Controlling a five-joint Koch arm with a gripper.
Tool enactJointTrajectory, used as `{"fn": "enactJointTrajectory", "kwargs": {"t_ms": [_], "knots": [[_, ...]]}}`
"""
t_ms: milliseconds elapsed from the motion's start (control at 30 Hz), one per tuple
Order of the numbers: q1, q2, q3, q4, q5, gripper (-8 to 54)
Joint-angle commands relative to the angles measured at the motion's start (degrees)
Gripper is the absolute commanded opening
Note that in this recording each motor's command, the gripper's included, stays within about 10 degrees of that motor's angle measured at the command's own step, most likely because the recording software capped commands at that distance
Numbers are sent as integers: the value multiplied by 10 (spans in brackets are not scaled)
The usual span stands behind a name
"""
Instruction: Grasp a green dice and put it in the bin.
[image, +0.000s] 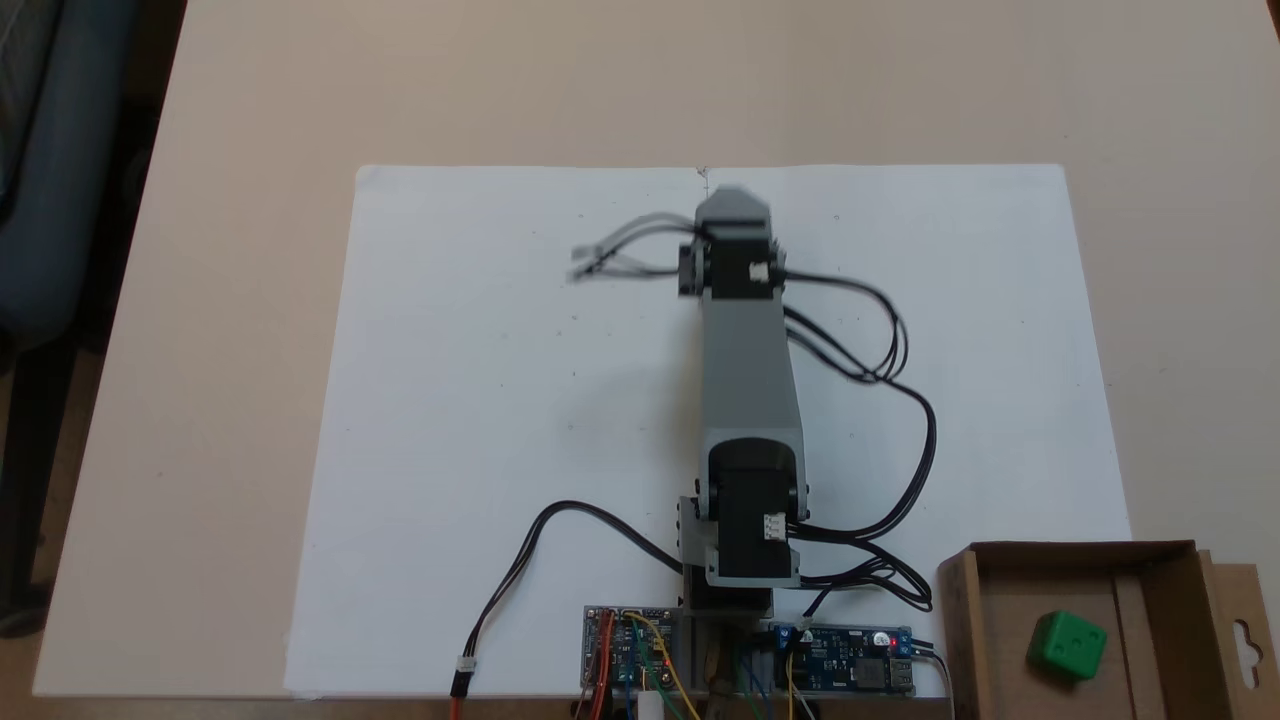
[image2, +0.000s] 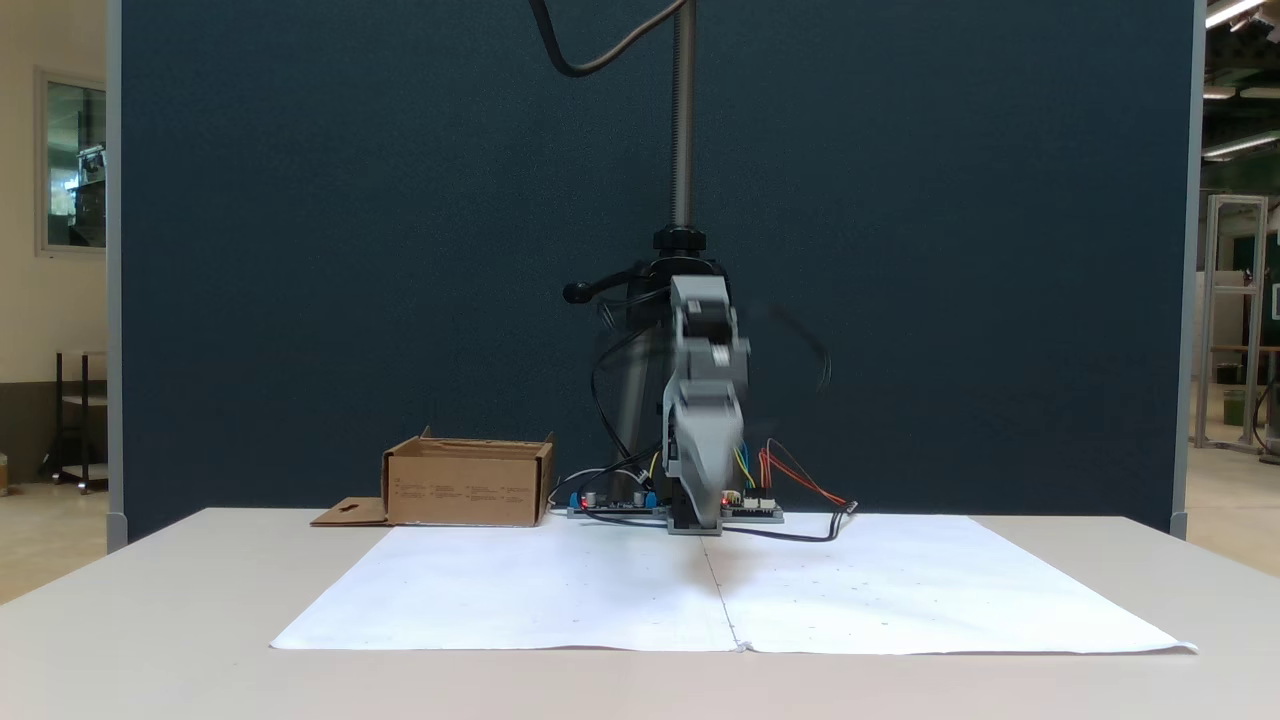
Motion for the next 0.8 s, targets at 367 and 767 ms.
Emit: {"fn": "enactJointTrajectory", "kwargs": {"t_ms": [367,767], "knots": [[37,166,279,-334,15,437],[21,321,456,-566,10,432]]}}
